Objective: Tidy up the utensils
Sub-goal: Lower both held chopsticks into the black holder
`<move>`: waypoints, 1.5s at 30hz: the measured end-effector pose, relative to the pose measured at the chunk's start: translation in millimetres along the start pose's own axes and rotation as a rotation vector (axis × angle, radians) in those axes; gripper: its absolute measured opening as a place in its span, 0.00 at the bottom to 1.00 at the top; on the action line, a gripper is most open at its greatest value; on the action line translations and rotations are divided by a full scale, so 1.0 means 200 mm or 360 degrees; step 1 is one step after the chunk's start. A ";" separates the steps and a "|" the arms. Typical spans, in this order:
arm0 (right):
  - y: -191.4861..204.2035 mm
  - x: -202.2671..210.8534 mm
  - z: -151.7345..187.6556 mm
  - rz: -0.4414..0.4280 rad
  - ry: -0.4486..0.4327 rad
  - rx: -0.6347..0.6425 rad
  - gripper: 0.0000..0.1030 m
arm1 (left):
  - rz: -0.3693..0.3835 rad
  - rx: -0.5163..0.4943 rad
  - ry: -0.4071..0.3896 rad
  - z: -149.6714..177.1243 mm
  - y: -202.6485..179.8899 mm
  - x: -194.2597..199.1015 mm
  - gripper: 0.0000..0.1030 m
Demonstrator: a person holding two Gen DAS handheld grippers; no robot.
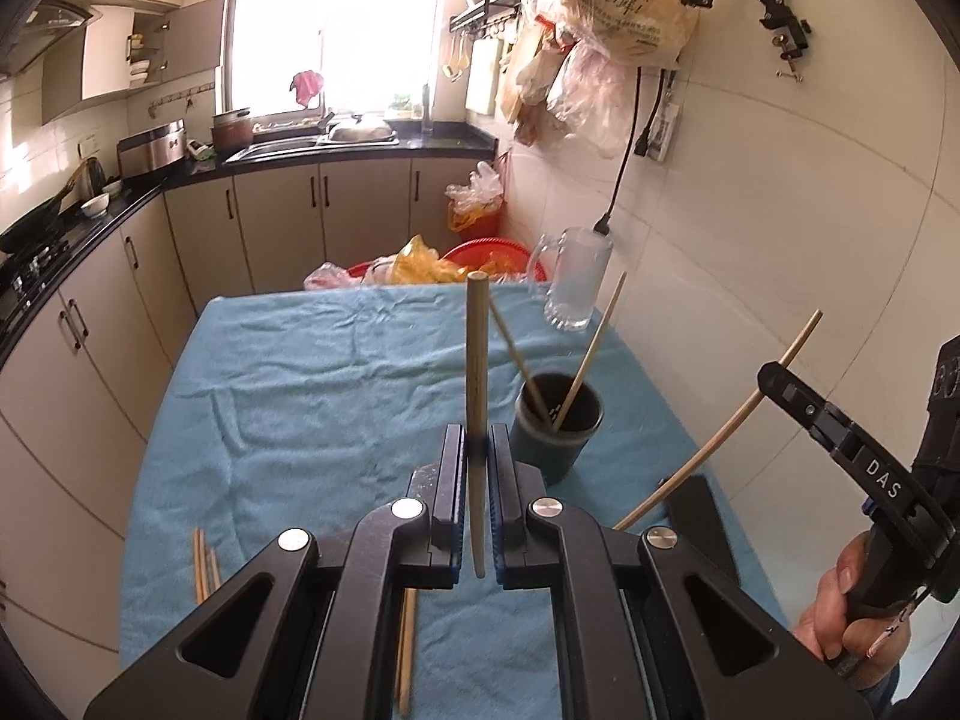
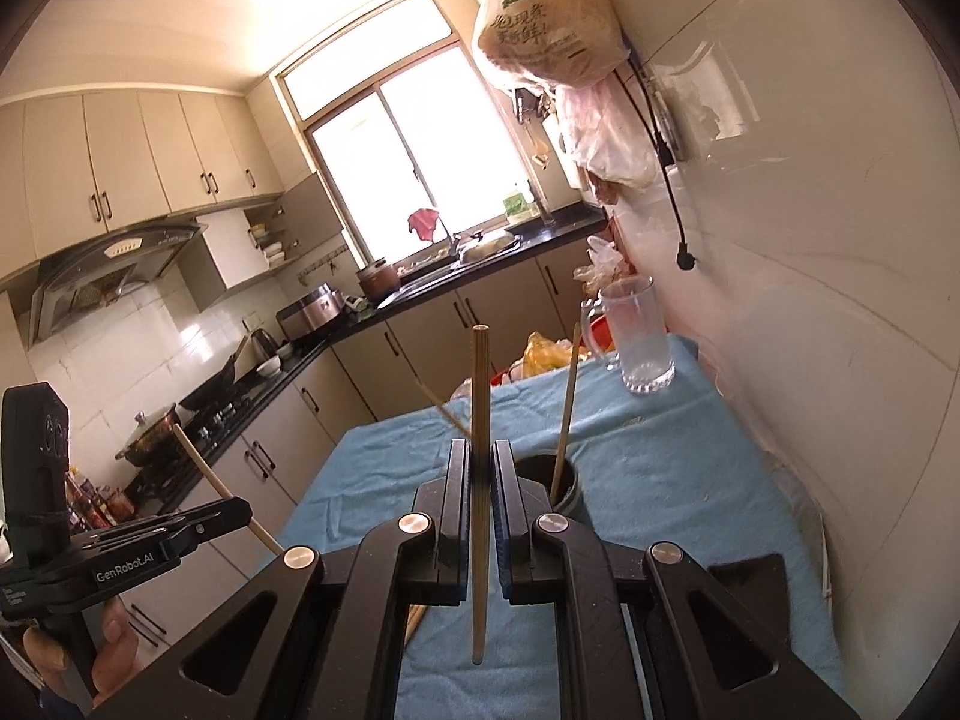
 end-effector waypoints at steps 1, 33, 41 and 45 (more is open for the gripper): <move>-0.01 0.00 -0.02 0.0001 -0.0008 -0.0008 0.07 | 0.0009 -0.0002 -0.0007 -0.02 -0.01 0.00 0.06; -0.30 -0.46 -0.27 0.0210 0.0027 -0.0088 0.07 | 0.0142 0.0129 0.0044 -0.35 -0.18 -0.59 0.06; -0.40 -0.65 -0.16 0.0207 0.0194 -0.0164 0.07 | 0.0137 0.0165 0.0132 -0.28 -0.14 -0.73 0.06; -0.42 -0.69 -0.14 0.0214 0.0238 -0.0166 0.08 | 0.0140 0.0179 0.0131 -0.27 -0.13 -0.75 0.07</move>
Point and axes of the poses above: each gripper's, at about its wrist camera, not at the fingertips, and x roughly against the way its jaws point, y to its left, z to its underside, the point moved 2 cm from there along -x, roughly the way its jaws point, and after that the axes turned 6 degrees about -z, right-handed, at the moved point
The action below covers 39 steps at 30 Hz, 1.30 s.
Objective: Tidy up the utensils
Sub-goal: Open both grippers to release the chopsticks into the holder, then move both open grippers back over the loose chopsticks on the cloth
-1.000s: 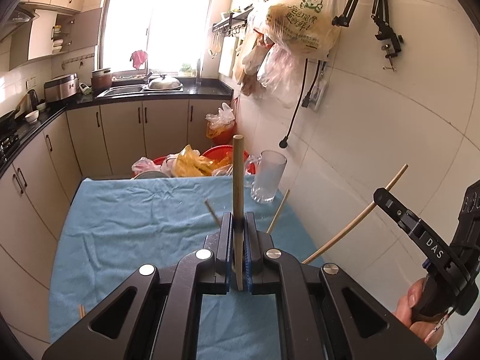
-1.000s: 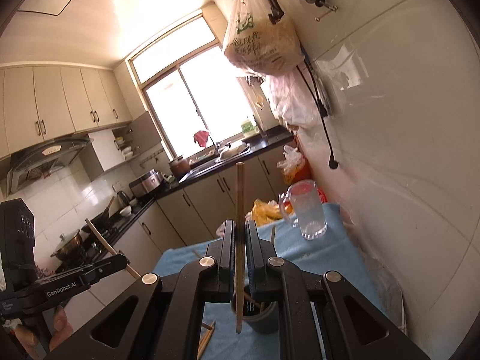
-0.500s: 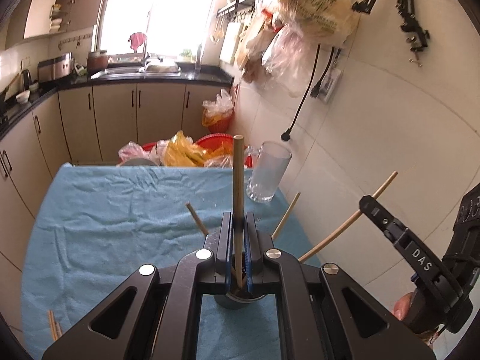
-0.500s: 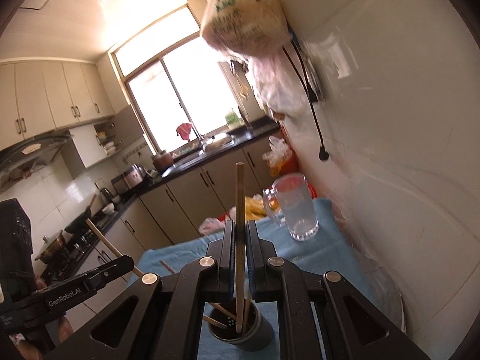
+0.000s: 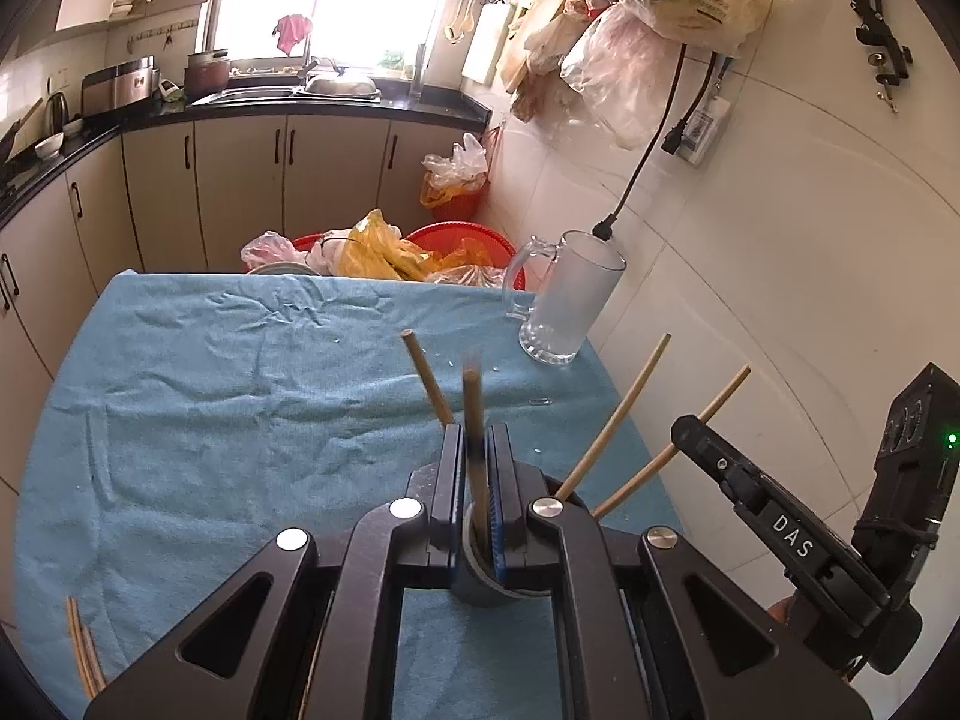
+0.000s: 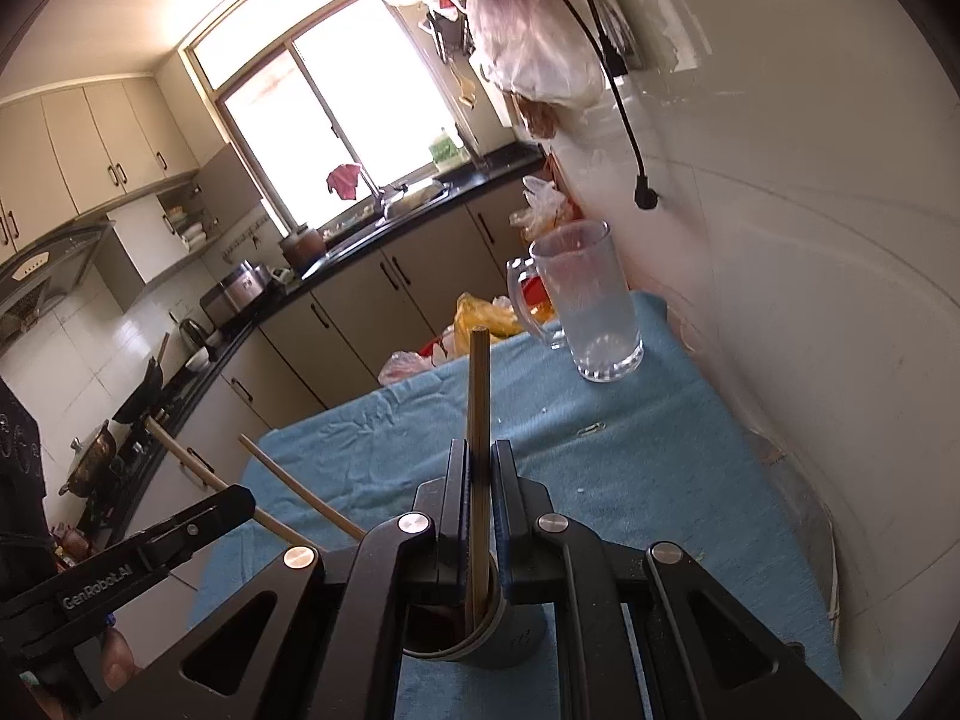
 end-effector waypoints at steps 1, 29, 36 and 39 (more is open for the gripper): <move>0.00 -0.01 0.00 0.0001 0.0003 0.0000 0.08 | 0.0005 -0.0001 0.0006 0.00 0.00 0.00 0.08; 0.00 0.31 0.22 0.0229 -0.0106 0.0029 0.72 | -0.0124 0.0101 -0.0138 0.27 0.20 0.28 0.61; 0.10 0.33 0.39 0.0355 -0.0060 0.0179 0.81 | -0.0164 0.0142 -0.0114 0.44 0.30 0.35 0.63; 0.14 0.32 0.46 0.0385 -0.0032 0.0242 0.82 | -0.0186 0.0130 -0.0104 0.52 0.34 0.38 0.63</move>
Point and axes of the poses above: each gripper's, at about its wrist camera, not at the fingertips, and x roughly against the way its jaws point, y to its left, z to its underside, the point moved 2 cm from there along -x, roughly the way its jaws point, and after that the axes turned 6 degrees about -z, right-handed, at the moved point
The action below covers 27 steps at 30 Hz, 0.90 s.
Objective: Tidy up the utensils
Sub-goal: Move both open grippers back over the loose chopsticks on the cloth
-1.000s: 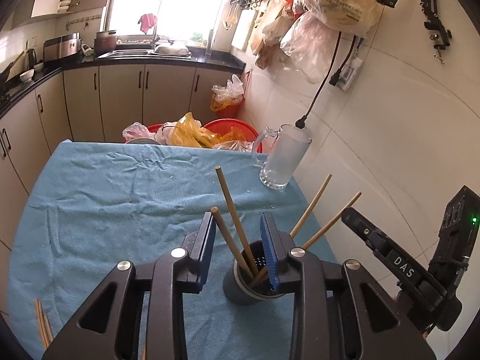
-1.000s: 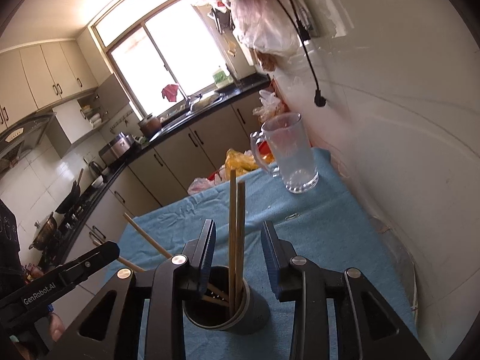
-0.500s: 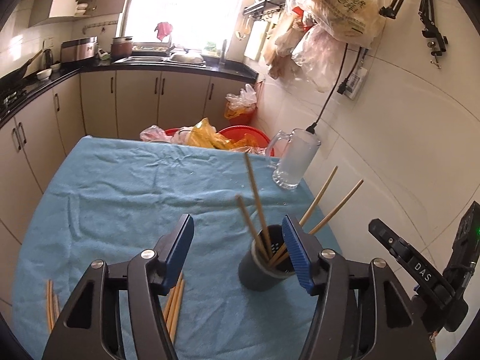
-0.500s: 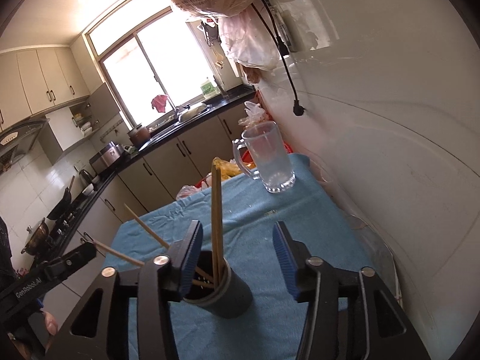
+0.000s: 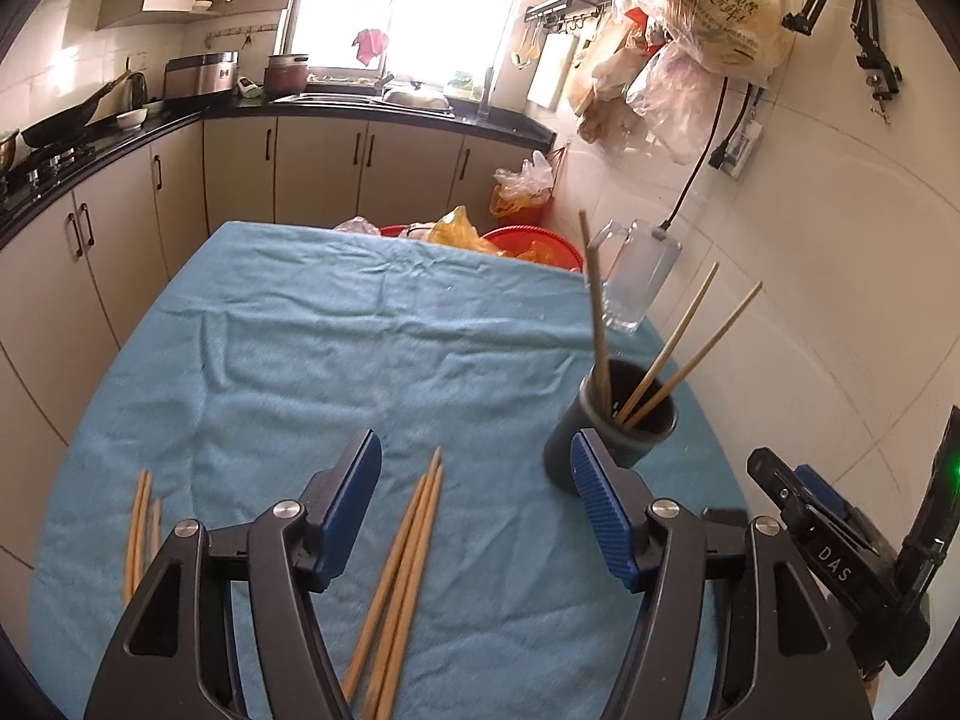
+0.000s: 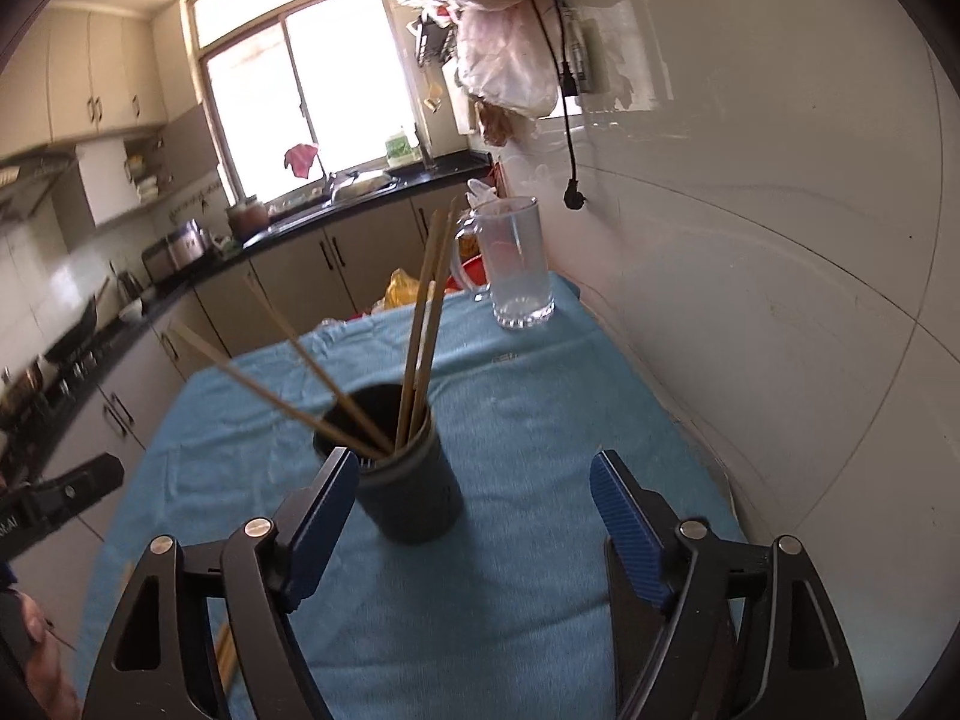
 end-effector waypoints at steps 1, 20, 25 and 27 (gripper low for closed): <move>0.02 0.00 0.02 0.0011 0.0008 0.0019 0.82 | -0.0009 -0.0001 -0.0001 0.02 0.01 0.01 0.63; 0.27 0.07 0.31 0.0041 0.0051 0.0256 0.95 | -0.0174 0.0070 0.0019 0.32 0.37 0.18 0.63; 0.34 0.07 0.34 -0.0030 0.0082 0.0321 0.95 | -0.0219 0.0127 0.0047 0.38 0.51 0.20 0.63; 0.36 0.06 0.36 -0.0069 0.0121 0.0319 0.94 | -0.0237 0.0150 0.0060 0.41 0.56 0.20 0.63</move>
Point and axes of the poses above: each gripper's, at about its wrist camera, not at the fingertips, and x roughly against the way its jaws point, y to its left, z to its underside, the point moved 2 cm from there along -x, roughly the way its jaws point, and after that the axes turned 6 degrees about -z, right-handed, at the moved point
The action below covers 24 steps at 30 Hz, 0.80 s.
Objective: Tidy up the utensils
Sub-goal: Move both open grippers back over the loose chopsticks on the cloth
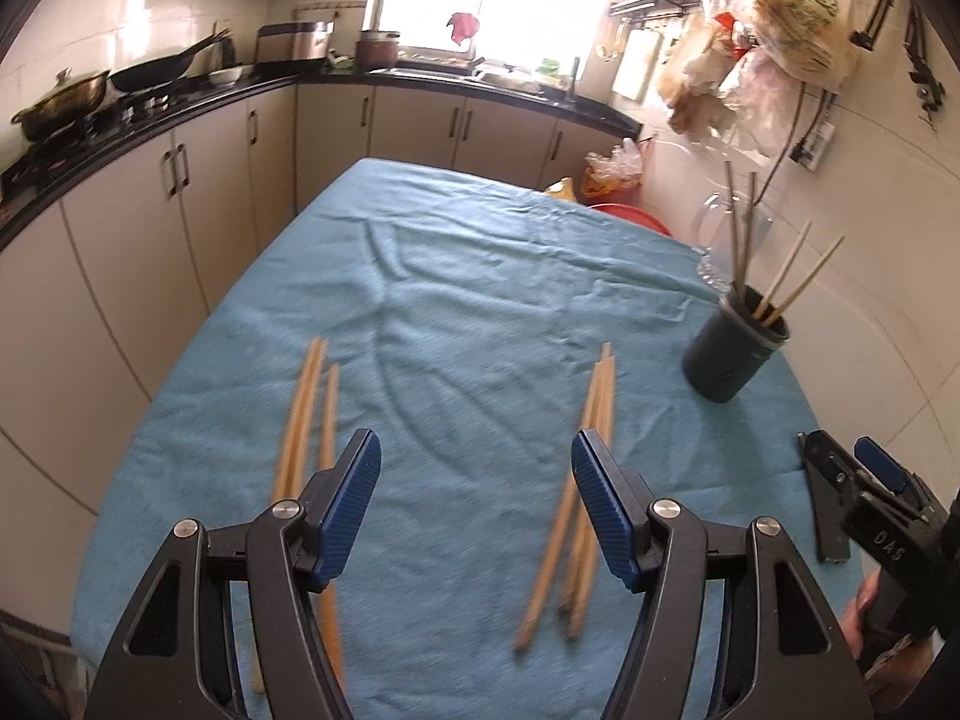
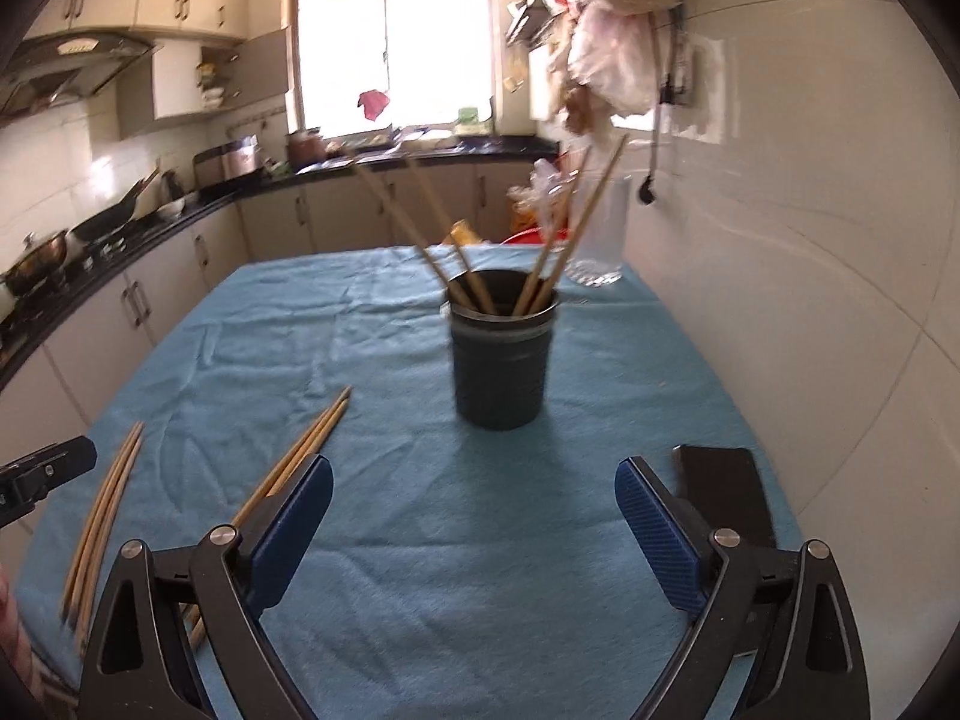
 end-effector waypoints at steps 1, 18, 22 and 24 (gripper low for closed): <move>0.01 -0.01 0.00 -0.0024 0.0016 -0.0010 0.92 | -0.0014 0.0018 0.0010 0.01 0.04 0.00 0.63; 0.13 -0.14 0.09 -0.0193 0.0289 0.0024 0.76 | -0.0012 0.0310 0.0405 0.02 0.56 -0.26 0.25; 0.13 -0.15 0.10 -0.0217 0.0309 0.0019 0.73 | -0.0049 0.0287 0.0436 0.00 0.56 -0.33 0.21; 0.13 -0.15 0.10 -0.0211 0.0312 0.0018 0.73 | -0.0037 0.0270 0.0461 -0.01 0.55 -0.36 0.20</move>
Point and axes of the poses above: each gripper's, at about its wrist camera, not at the fingertips, and x roughly against the way its jaws point, y to its left, z to its underside, the point moved 2 cm from there along -x, roughly the way its jaws point, and after that the axes turned 6 degrees about -z, right-handed, at the moved point
